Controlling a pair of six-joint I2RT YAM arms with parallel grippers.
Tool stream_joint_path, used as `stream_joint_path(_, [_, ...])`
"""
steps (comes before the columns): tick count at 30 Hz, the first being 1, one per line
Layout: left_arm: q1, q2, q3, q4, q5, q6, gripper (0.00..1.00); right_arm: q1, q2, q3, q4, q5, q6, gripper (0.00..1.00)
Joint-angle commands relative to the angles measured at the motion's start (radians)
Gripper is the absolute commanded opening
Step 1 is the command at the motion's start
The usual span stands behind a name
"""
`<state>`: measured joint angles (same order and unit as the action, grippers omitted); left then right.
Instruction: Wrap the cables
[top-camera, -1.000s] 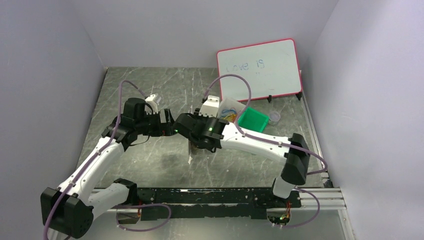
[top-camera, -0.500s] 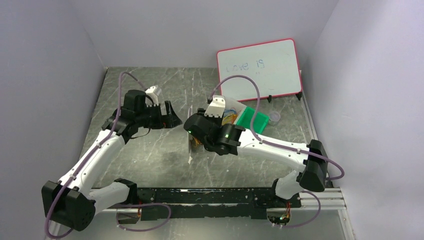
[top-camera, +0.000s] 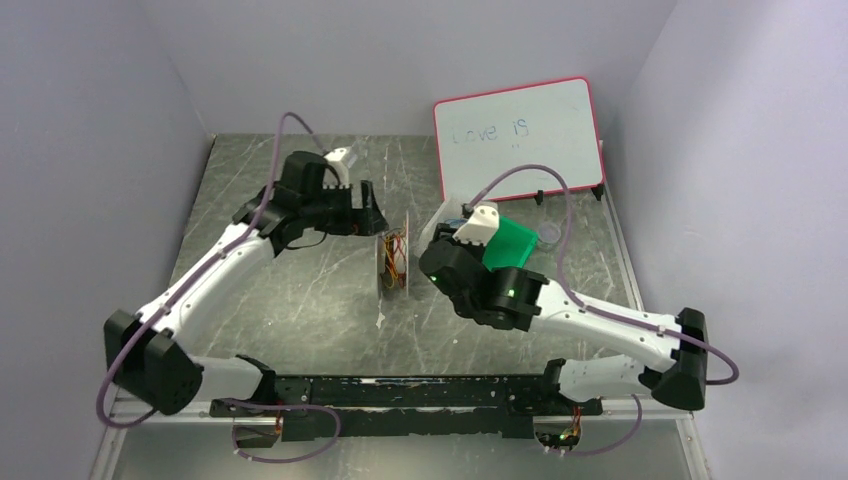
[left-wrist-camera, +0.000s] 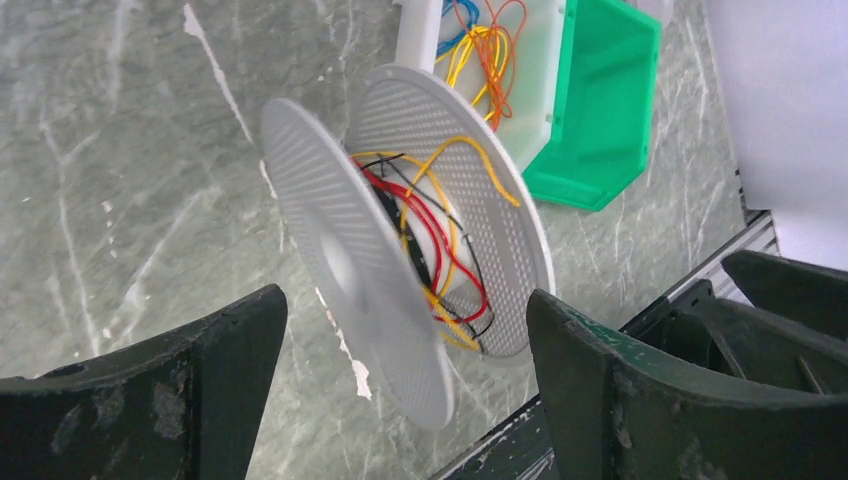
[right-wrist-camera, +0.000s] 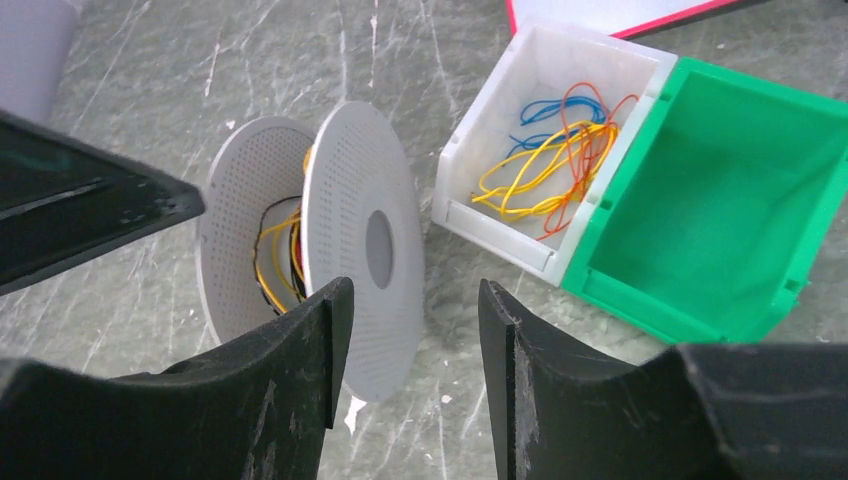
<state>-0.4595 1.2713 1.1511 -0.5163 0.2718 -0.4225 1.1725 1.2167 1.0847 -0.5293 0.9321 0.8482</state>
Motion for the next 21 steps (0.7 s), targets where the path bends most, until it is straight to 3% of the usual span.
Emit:
stream_joint_path(1, [-0.081,0.115,0.117,-0.053,-0.109,0.038,0.92,-0.005,-0.077,-0.061,-0.019,0.047,0.038,0.53])
stream_joint_path(11, [-0.167,0.286,0.299,-0.202,-0.401,0.036,0.68,-0.004,-0.225,-0.157,-0.079,0.065,0.087,0.53])
stream_joint_path(21, [-0.193,0.322,0.324,-0.214,-0.454,0.033,0.37,-0.004,-0.248,-0.185,-0.070,0.057,0.086,0.53])
